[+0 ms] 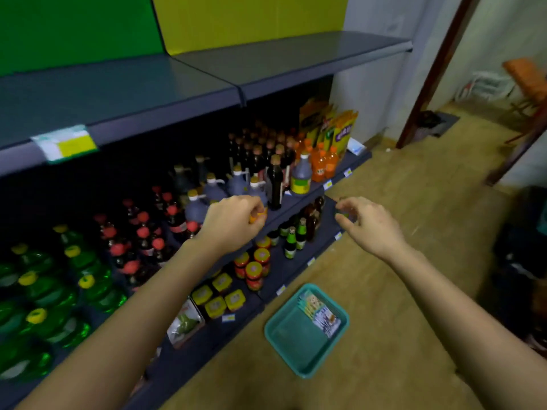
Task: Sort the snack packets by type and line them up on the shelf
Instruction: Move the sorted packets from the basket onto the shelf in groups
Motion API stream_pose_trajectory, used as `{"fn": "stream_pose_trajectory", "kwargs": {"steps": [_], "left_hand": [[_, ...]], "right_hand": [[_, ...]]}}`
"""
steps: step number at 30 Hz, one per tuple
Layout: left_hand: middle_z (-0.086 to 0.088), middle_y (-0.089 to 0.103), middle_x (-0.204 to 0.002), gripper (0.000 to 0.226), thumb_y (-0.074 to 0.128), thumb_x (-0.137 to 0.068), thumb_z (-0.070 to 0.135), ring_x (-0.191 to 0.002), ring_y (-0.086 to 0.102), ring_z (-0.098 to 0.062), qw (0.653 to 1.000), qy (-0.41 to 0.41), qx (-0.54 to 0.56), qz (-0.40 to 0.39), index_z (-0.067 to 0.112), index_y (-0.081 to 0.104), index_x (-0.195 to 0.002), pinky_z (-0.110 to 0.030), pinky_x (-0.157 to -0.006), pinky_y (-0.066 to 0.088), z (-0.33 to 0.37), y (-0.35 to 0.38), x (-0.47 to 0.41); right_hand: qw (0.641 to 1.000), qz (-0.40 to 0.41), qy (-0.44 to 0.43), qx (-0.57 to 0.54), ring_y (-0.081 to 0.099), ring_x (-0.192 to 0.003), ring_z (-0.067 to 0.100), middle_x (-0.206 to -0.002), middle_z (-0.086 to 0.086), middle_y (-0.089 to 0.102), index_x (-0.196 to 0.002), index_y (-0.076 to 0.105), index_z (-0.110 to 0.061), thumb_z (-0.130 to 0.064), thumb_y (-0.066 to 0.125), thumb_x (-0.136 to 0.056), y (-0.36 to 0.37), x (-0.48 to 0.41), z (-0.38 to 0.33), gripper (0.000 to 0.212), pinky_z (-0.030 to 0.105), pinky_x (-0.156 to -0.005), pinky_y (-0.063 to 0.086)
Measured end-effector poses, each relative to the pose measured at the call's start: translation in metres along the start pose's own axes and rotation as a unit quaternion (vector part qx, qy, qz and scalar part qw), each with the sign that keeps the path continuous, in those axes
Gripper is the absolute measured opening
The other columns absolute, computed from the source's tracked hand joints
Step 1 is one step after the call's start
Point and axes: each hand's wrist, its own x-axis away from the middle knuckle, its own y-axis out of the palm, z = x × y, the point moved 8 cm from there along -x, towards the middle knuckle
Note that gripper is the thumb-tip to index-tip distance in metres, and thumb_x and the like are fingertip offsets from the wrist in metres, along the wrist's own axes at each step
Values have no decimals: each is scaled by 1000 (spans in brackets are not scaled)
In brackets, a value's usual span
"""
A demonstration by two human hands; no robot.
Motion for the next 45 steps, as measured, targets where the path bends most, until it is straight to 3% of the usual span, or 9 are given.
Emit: {"fn": "stream_pose_trajectory", "kwargs": {"steps": [4,9,12,15,22,28,34,41,45], "left_hand": [[-2,68,-103,24,48,-95,33,-95,62,-25,999,-21,13,-26,16,61,-106,-32,-63,44,15,68,-34],[-6,67,-103,23,47,-95,31,-91,60,-30,993,-66,61,-77,15,61,-103,-39,-65,46,30,167,-82],[-5,65,-104,20,47,-93,29,-96,60,-33,985,-115,61,-111,17,60,-101,-32,-62,34,31,215,-104],[-5,66,-108,20,48,-91,29,-103,60,-33,971,-175,65,-149,19,61,-103,-35,-69,41,24,258,-114],[-14,66,-111,23,48,-88,24,-108,59,-35,906,-352,71,-223,18,64,-104,-39,-82,48,10,370,-77],[-9,66,-113,20,49,-90,28,-108,58,-33,847,-459,92,-250,21,64,-100,-37,-85,48,12,477,-24],[-10,64,-116,22,46,-92,30,-109,59,-32,821,-492,83,-279,22,63,-103,-34,-85,46,11,617,17],[-9,65,-114,25,43,-94,32,-107,60,-32,821,-480,100,-293,21,61,-106,-36,-83,48,-3,806,58],[-12,64,-116,29,42,-94,34,-109,59,-32,826,-456,102,-314,18,60,-109,-37,-84,48,-17,902,70]], "right_hand": [[999,-42,27,5,60,-107,27,-114,5,63,-113,61,-19,-26,57,-89,36,-24,67,25,40,-85,49],[994,-97,44,9,59,-105,24,-119,3,62,-116,60,-16,-22,56,-90,84,-62,150,26,28,-78,40],[990,-129,56,-5,60,-102,25,-117,4,63,-114,62,-13,-18,58,-88,109,-84,196,26,29,-84,43],[984,-167,60,-18,62,-100,30,-114,10,63,-110,64,-10,-12,58,-86,138,-105,236,25,37,-86,49],[952,-303,14,26,60,-108,27,-116,6,65,-116,61,-14,-15,54,-88,233,-135,308,29,32,-90,46],[914,-405,-18,31,64,-99,24,-110,10,69,-109,64,-7,-12,49,-92,331,-129,363,23,27,-80,48],[875,-481,-26,44,62,-105,21,-118,12,64,-119,56,-1,-16,47,-96,465,-95,434,28,15,-69,39],[869,-492,28,31,58,-110,31,-122,22,59,-119,53,7,-10,50,-95,648,-54,540,30,23,-73,40],[873,-487,28,22,62,-102,30,-117,20,61,-118,52,4,-25,52,-94,736,-39,583,37,27,-73,47]]}}
